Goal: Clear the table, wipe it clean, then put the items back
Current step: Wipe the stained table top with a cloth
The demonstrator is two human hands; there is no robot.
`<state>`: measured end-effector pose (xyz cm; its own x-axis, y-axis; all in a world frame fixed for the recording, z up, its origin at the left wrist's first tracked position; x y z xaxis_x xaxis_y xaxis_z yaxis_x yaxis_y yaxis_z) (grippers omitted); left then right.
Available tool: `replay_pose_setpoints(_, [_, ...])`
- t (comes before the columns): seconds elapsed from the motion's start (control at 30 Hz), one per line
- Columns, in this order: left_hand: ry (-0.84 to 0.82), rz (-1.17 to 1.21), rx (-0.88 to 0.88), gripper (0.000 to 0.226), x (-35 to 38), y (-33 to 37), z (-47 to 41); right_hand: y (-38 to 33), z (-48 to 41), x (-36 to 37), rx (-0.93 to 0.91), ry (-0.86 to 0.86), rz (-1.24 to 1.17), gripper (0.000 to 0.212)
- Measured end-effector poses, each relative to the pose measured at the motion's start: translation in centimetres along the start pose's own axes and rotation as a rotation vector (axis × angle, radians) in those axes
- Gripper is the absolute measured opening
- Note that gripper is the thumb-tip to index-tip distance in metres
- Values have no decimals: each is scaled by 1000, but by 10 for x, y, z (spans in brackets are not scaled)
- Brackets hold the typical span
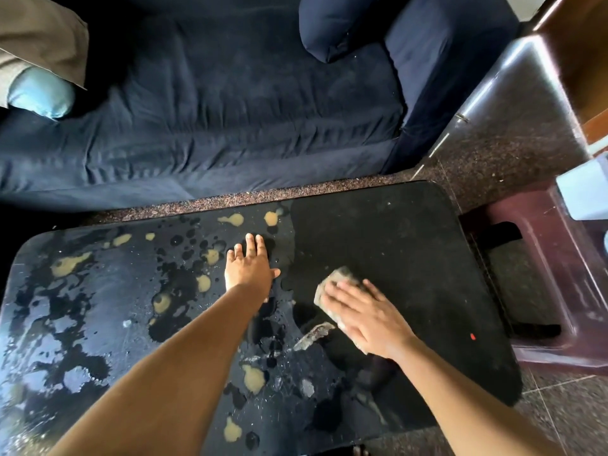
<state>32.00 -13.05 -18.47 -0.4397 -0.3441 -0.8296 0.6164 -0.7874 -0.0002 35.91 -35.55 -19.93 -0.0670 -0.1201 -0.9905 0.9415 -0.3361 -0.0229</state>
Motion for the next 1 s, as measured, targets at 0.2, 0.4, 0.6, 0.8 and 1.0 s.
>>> replay_pose_setpoints(0.2, [-8, 1, -6, 79, 4, -1, -2, -60, -12, -8, 301, 109, -192, 59])
replay_pose_setpoints(0.4, [14, 41, -2, 78, 3, -2, -3, -40, 24, 5, -127, 27, 5, 64])
replay_pose_setpoints(0.6, [271, 288, 108, 64, 15, 1, 44, -51, 9, -2, 384, 120, -232, 57])
replay_pose_setpoints(0.8, [356, 396, 199, 54, 75, 17, 145, -46, 53, 10, -219, 24, 28, 65])
replay_pose_setpoints(1.0, [284, 366, 217, 55, 120, 24, 198, -60, 48, -1, 362, 113, -253, 60])
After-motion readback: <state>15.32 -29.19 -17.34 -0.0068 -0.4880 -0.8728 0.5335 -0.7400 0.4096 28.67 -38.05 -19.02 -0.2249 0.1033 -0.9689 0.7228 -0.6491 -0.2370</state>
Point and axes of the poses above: each hand's wrist, its own z-axis away from the middle knuckle, its own x-axis out of the palm, y = z × x, the point moved 8 cm from there along -z, towards the middle knuckle, and after that the axes turned 5 degrees about z, right-handed, at the moved point
